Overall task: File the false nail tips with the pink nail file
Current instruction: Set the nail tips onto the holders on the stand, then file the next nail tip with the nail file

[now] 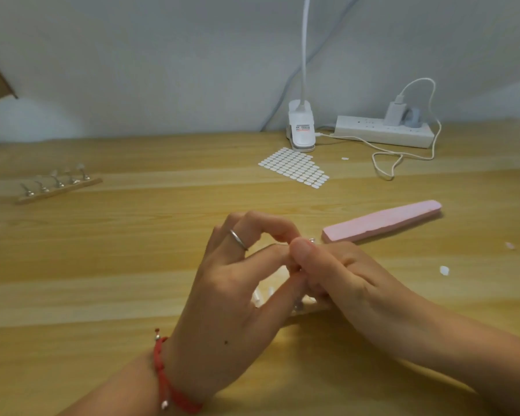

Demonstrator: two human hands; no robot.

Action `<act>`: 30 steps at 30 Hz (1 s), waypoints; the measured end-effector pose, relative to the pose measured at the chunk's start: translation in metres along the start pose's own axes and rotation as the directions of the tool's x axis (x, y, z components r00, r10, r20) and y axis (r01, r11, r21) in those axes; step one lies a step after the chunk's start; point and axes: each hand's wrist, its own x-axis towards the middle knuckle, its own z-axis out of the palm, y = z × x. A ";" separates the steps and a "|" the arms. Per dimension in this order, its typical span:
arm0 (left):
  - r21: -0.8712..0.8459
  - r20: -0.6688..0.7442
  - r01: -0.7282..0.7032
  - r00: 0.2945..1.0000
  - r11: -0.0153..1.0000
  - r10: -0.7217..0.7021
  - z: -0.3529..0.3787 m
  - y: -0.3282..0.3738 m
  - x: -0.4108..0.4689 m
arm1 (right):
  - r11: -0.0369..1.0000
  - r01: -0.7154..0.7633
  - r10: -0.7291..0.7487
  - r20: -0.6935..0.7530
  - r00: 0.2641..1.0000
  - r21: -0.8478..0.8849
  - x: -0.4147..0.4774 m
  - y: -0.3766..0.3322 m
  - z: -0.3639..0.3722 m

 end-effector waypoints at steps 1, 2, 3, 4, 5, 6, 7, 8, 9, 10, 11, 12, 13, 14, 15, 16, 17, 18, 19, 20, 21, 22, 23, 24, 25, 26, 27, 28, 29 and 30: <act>-0.019 0.011 0.019 1.000 1.000 -0.018 0.000 0.000 -0.001 | 1.000 -0.004 0.003 0.049 0.999 0.026 0.000 -0.003 -0.001; -0.024 0.018 0.021 1.000 0.999 -0.021 -0.001 0.000 0.000 | 0.999 -0.007 0.003 0.089 0.996 0.044 0.002 -0.006 -0.002; -0.026 0.024 0.012 1.000 1.000 -0.011 -0.001 -0.001 -0.001 | 0.998 -0.011 0.003 0.116 0.993 0.069 0.003 -0.010 -0.003; -0.029 0.027 0.009 1.000 1.000 -0.008 -0.002 -0.003 -0.001 | 0.997 -0.019 0.008 0.135 0.991 0.077 0.003 -0.012 -0.004; -0.030 0.020 -0.006 1.000 1.000 0.007 -0.002 -0.004 -0.001 | 0.997 -0.035 0.025 0.145 0.989 0.068 0.002 -0.014 -0.005; -0.023 0.011 -0.023 1.000 0.999 0.023 -0.002 -0.004 -0.001 | 0.998 -0.047 0.039 0.152 0.988 0.051 0.001 -0.016 -0.007; -0.020 0.006 -0.045 0.999 0.999 0.045 -0.003 -0.003 0.000 | 0.998 -0.062 0.056 0.156 0.986 0.031 0.001 -0.018 -0.009; -0.019 0.007 -0.060 0.998 0.998 0.060 -0.003 -0.002 0.001 | 0.997 -0.074 0.071 0.162 0.984 0.012 0.000 -0.019 -0.012; -0.022 0.003 -0.073 0.997 0.997 0.073 -0.003 -0.003 0.001 | 0.996 -0.088 0.088 0.172 0.981 -0.006 0.000 -0.021 -0.014; -0.016 -0.004 -0.077 0.997 0.997 0.077 -0.003 -0.003 0.002 | 0.994 -0.101 0.105 0.182 0.978 -0.029 0.000 -0.022 -0.016; -0.016 -0.014 -0.076 0.997 0.997 0.076 -0.003 -0.003 0.001 | 0.993 -0.110 0.118 0.188 0.975 -0.051 0.000 -0.024 -0.017; -0.022 -0.019 -0.070 0.997 0.997 0.070 -0.002 -0.003 0.001 | 0.990 -0.123 0.134 0.188 0.973 -0.068 0.000 -0.025 -0.018; -0.033 -0.021 -0.060 0.998 0.998 0.059 -0.002 -0.003 0.000 | 0.987 -0.145 0.157 0.183 0.971 -0.074 0.000 -0.027 -0.018; -0.040 -0.029 -0.043 0.999 0.998 0.042 -0.001 -0.003 -0.001 | 0.984 -0.159 0.172 0.176 0.969 -0.084 -0.001 -0.028 -0.019; -0.057 -0.045 -0.015 0.999 0.998 0.013 -0.001 -0.003 -0.001 | 0.980 -0.164 0.181 0.170 0.969 -0.109 0.000 -0.032 -0.022; -0.084 -0.064 0.020 0.998 0.996 -0.026 -0.001 -0.002 -0.001 | 0.974 -0.157 0.183 0.162 0.970 -0.162 -0.001 -0.036 -0.027; -0.115 -0.087 0.062 0.994 0.991 -0.073 -0.002 -0.003 -0.001 | 0.962 -0.148 0.183 0.137 0.974 -0.232 -0.002 -0.041 -0.036; -0.154 -0.108 0.109 0.986 0.982 -0.126 -0.002 -0.004 0.000 | 0.939 -0.144 0.181 0.093 0.979 -0.314 -0.004 -0.045 -0.050; -0.208 -0.122 0.169 0.973 0.963 -0.197 -0.002 -0.006 0.000 | 0.906 -0.148 0.174 0.031 0.984 -0.398 -0.008 -0.051 -0.067; -0.276 -0.124 0.237 0.952 0.931 -0.279 -0.001 -0.009 0.000 | 0.856 -0.155 0.156 -0.038 0.987 -0.494 -0.013 -0.055 -0.087; -0.343 -0.122 0.306 0.923 0.888 -0.364 0.000 -0.013 0.000 | 0.792 -0.179 0.140 -0.111 0.984 -0.583 -0.020 -0.059 -0.108; -0.404 -0.116 0.366 0.889 0.838 -0.444 0.001 -0.017 0.000 | 0.725 -0.220 0.132 -0.181 0.975 -0.653 -0.029 -0.061 -0.130; -0.458 -0.112 0.416 0.850 0.786 -0.515 0.002 -0.022 0.000 | 0.667 -0.275 0.143 -0.244 0.959 -0.693 -0.038 -0.060 -0.150; -0.504 -0.105 0.458 0.809 0.733 -0.578 0.003 -0.027 0.000 | 0.629 -0.331 0.167 -0.294 0.941 -0.703 -0.048 -0.055 -0.169; -0.541 -0.093 0.491 0.772 0.683 -0.628 0.003 -0.031 0.000 | 0.597 -0.385 0.197 -0.337 0.921 -0.703 -0.058 -0.048 -0.185; -0.568 -0.077 0.516 0.743 0.642 -0.665 0.004 -0.035 0.000 | 0.564 -0.420 0.210 -0.368 0.906 -0.711 -0.066 -0.040 -0.195; -0.585 -0.060 0.534 0.722 0.611 -0.689 0.004 -0.038 -0.001 | 0.530 -0.441 0.214 -0.389 0.896 -0.724 -0.072 -0.033 -0.200; -0.594 -0.044 0.546 0.711 0.591 -0.702 0.005 -0.041 -0.001 | 0.519 -0.438 0.199 -0.394 0.897 -0.734 -0.075 -0.027 -0.199; -0.599 -0.028 0.553 0.709 0.580 -0.705 0.005 -0.043 -0.002 | 0.514 -0.402 0.160 -0.375 0.913 -0.758 -0.074 -0.021 -0.193; -0.597 -0.011 0.556 0.715 0.579 -0.699 0.006 -0.043 -0.003 | 0.500 -0.332 0.111 -0.320 0.941 -0.800 -0.069 -0.015 -0.184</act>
